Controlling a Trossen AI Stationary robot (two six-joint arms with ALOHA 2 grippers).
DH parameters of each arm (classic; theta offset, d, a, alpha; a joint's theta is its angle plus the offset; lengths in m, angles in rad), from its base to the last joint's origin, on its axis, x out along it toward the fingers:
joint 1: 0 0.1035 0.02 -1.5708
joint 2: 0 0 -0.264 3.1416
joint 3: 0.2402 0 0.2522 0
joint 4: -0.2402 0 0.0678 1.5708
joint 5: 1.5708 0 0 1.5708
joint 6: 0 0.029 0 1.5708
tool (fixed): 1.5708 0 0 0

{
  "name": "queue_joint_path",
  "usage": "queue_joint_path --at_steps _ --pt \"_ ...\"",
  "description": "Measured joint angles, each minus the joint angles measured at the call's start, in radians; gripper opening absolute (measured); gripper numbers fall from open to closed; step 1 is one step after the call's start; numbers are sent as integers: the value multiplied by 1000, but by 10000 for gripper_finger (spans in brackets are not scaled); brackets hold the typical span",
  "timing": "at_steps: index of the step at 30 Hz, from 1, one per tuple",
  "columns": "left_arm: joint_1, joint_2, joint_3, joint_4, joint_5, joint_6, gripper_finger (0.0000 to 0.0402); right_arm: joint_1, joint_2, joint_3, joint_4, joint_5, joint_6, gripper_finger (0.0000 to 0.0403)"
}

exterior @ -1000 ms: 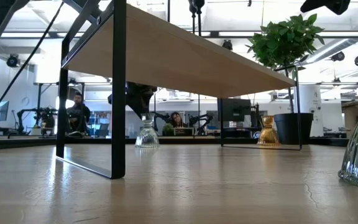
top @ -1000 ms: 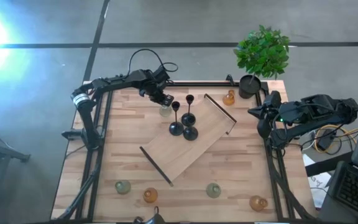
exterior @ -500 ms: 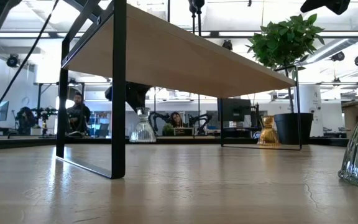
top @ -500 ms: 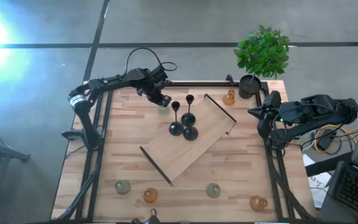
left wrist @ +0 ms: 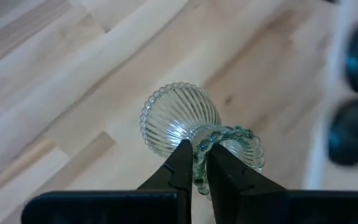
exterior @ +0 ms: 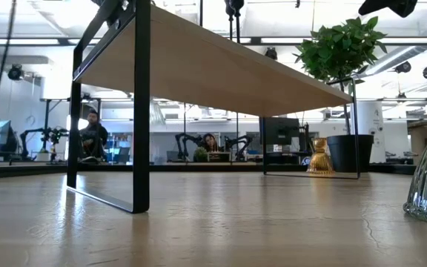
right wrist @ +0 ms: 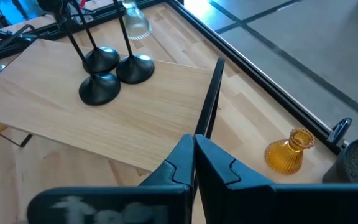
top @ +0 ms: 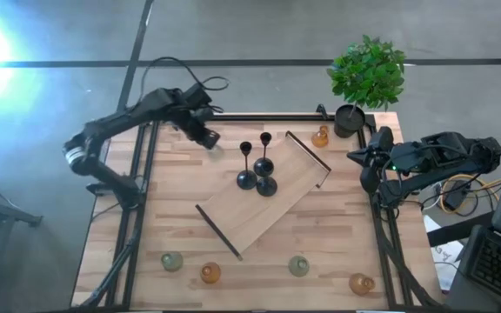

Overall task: Pick & Place candle stick holders
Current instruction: Put the top green candle holder on the shelf

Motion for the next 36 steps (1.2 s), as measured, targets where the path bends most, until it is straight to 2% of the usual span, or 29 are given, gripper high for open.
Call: queue_joint_path --at_steps 8,11,16,22,27,36 --pt "-18 -173 40 -68 179 -50 29 0 0 0 2 0 -23 8" --pt "-52 -202 83 -97 210 -76 29 0 0 0 3 0 -23 8" --pt "-146 -205 170 -189 210 -84 29 0 0 0 5 0 -23 8" --pt "-305 -168 195 -180 203 -83 29 0 0 0 9 0 -23 8" --pt "-424 -111 195 -180 130 -64 29 0 0 0 23 0 -35 8" --pt "-504 -46 195 -180 107 -28 29 0 0 0 27 0 -41 8"
